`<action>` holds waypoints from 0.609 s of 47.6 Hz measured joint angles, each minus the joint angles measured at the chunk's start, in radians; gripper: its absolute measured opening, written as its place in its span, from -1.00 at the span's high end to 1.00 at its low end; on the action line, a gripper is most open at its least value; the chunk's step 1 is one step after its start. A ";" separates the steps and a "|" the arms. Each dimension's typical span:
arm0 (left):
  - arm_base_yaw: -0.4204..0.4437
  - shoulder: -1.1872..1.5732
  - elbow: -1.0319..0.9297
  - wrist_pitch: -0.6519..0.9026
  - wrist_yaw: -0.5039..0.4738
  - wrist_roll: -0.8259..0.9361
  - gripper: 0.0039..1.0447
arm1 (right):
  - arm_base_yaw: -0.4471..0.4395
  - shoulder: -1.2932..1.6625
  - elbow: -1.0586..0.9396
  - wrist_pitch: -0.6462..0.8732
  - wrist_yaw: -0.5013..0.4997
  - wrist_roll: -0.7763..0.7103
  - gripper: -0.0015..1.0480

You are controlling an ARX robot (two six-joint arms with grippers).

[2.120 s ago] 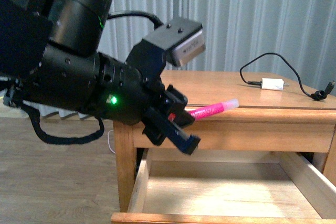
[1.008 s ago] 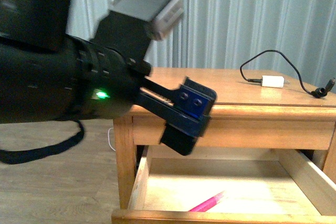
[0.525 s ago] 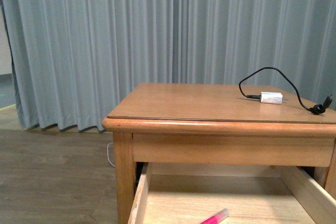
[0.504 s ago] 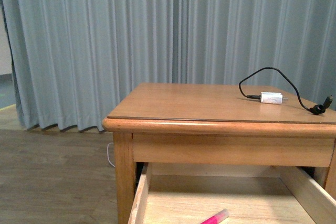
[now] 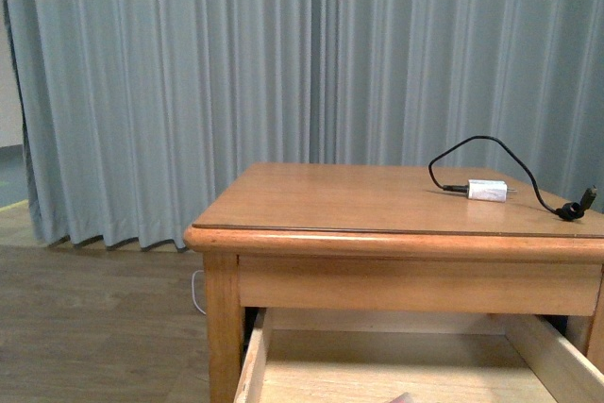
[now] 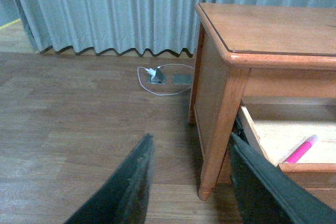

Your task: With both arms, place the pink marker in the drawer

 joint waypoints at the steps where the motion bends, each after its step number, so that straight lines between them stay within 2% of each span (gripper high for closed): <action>1: 0.009 -0.009 -0.010 0.001 0.010 0.001 0.29 | 0.000 0.000 0.000 0.000 0.000 0.000 -0.84; 6: 0.040 -0.040 -0.044 0.007 0.039 0.004 0.62 | 0.000 0.000 0.000 0.000 0.000 0.000 -0.84; 11: 0.135 -0.070 -0.074 0.006 0.156 0.005 0.92 | 0.000 0.000 0.000 0.000 0.000 0.000 -0.84; 15: 0.173 -0.090 -0.093 0.006 0.159 0.007 0.93 | 0.000 0.000 0.000 0.000 0.000 0.000 -0.84; 29: 0.177 -0.244 -0.137 -0.094 0.171 0.008 0.93 | 0.000 0.000 0.000 0.000 0.000 0.000 -0.84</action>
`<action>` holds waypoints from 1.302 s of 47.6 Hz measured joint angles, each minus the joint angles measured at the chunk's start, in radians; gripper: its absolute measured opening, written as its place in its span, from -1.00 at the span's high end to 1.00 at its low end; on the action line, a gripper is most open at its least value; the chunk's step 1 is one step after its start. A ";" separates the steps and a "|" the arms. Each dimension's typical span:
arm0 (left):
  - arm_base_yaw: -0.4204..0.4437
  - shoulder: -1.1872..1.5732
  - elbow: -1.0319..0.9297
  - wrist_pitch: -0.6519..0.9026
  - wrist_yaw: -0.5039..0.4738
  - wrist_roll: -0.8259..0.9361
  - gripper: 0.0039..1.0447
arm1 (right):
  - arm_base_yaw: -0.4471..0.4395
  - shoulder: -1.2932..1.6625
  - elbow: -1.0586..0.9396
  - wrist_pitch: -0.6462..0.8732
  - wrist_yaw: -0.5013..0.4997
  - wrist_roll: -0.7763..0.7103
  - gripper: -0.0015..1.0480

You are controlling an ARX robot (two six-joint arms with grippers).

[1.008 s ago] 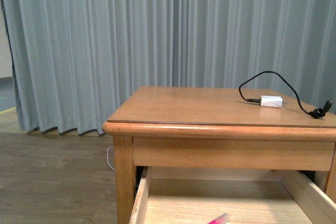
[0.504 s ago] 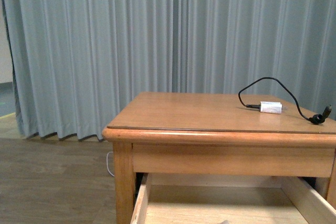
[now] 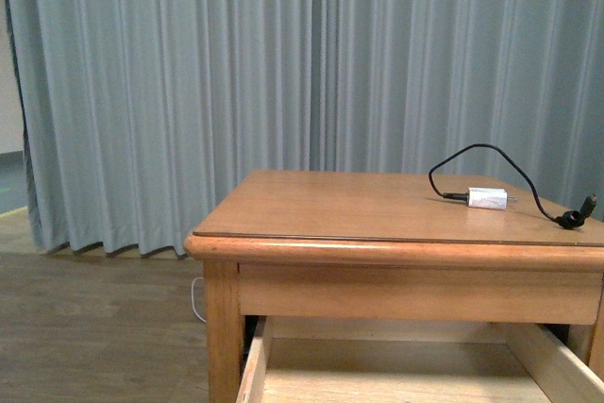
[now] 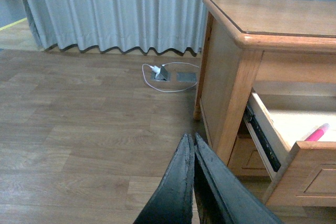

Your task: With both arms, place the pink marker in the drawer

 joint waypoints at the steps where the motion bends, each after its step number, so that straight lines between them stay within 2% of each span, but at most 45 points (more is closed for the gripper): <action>1: 0.000 -0.003 -0.003 0.000 0.000 0.000 0.93 | 0.000 0.000 0.000 0.000 0.000 0.000 -0.84; 34: 0.000 -0.074 -0.065 0.005 0.001 0.000 0.92 | 0.000 0.000 -0.001 0.001 0.000 0.000 -0.84; 38: 0.000 -0.074 -0.065 0.005 0.001 0.000 0.66 | 0.004 -0.002 -0.005 0.010 0.020 0.002 -0.84; 42: 0.000 -0.074 -0.065 0.005 0.001 0.000 0.38 | 0.037 -0.007 -0.047 0.129 0.197 0.017 -0.84; 44: 0.000 -0.074 -0.065 0.005 0.001 0.000 0.18 | 0.044 0.003 -0.043 0.127 0.251 0.021 -0.84; 49: 0.000 -0.074 -0.065 0.005 0.001 0.000 -0.30 | 0.038 0.109 -0.004 0.009 0.175 0.008 -0.84; 55: 0.000 -0.074 -0.065 0.005 0.001 0.000 -0.85 | -0.012 0.325 0.007 0.010 0.079 -0.029 -0.84; 57: 0.000 -0.074 -0.065 0.005 0.001 0.001 -0.92 | -0.031 0.389 0.018 0.032 0.057 -0.040 -0.84; 62: 0.000 -0.074 -0.065 0.005 0.001 0.001 -0.89 | -0.061 0.504 0.042 0.092 0.035 -0.053 -0.84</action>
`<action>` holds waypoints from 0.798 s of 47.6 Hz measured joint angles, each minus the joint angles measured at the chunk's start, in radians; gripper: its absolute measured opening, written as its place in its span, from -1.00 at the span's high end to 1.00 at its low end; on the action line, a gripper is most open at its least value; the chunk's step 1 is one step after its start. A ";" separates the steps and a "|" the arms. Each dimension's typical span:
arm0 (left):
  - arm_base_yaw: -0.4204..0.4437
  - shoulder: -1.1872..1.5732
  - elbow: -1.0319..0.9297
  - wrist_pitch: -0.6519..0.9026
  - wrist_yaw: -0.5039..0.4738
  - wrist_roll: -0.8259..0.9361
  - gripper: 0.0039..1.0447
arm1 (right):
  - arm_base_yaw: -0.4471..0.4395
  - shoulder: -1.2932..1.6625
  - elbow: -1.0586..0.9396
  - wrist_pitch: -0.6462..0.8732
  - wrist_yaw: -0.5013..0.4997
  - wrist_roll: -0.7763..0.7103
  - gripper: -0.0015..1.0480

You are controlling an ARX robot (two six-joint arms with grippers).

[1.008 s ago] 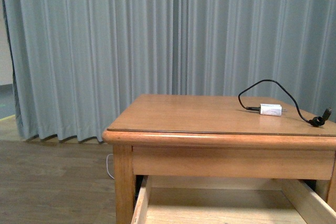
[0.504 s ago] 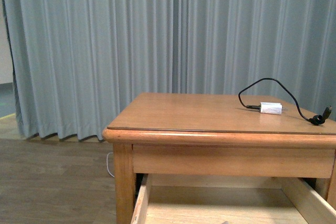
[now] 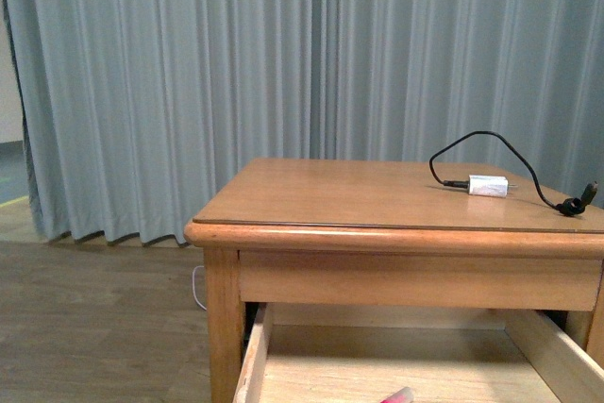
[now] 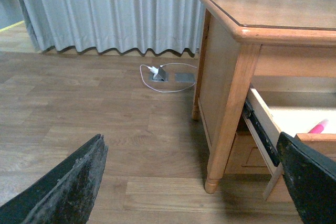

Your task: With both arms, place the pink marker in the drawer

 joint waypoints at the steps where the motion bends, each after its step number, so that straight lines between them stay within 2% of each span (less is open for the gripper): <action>1: 0.000 0.000 0.000 0.000 0.000 0.000 -0.89 | -0.006 0.025 0.005 0.018 -0.002 -0.001 -0.84; 7: 0.000 0.000 0.000 0.000 0.000 0.000 -0.89 | -0.029 0.165 0.013 0.164 -0.012 -0.010 -0.84; 21: 0.000 0.000 0.000 0.000 0.000 0.000 -0.89 | -0.053 0.360 0.040 0.398 -0.032 -0.013 -0.84; 38: 0.000 0.000 0.000 0.000 0.000 0.000 -0.89 | -0.058 0.637 0.225 0.634 0.024 -0.010 -0.84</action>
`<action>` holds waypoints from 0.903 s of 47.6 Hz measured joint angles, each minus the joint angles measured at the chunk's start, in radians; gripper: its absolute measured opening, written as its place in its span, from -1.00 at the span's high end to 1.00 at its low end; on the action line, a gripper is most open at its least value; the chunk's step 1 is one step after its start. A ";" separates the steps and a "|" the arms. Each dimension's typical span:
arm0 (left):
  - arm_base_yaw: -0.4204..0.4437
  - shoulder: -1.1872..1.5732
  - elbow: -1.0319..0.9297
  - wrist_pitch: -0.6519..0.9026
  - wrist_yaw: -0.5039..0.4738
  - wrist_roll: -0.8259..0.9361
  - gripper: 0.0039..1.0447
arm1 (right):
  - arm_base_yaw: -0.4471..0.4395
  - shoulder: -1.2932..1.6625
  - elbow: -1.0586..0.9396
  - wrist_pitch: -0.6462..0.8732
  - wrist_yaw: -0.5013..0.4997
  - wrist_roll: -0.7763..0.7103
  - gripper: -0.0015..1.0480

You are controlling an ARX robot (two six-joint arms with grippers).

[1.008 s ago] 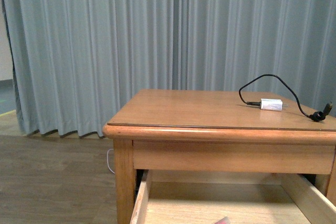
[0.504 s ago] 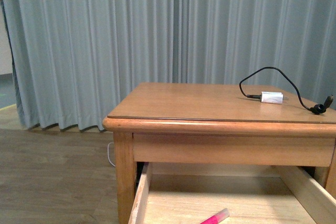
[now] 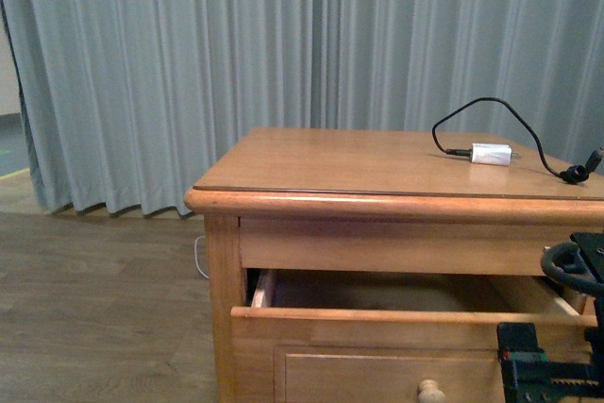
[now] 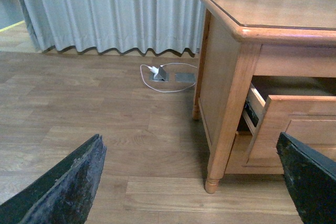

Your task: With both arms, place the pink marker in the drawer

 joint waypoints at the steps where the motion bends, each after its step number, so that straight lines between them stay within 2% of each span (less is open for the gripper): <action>1: 0.000 0.000 0.000 0.000 0.000 0.000 -0.89 | 0.000 0.015 0.011 0.013 0.006 0.000 -0.84; 19: 0.000 0.000 0.000 0.000 0.000 0.000 -0.89 | 0.000 0.181 0.111 0.203 0.064 0.034 -0.84; 43: 0.000 0.000 0.000 0.000 0.000 0.000 -0.89 | 0.000 0.252 0.160 0.272 0.073 0.049 -0.84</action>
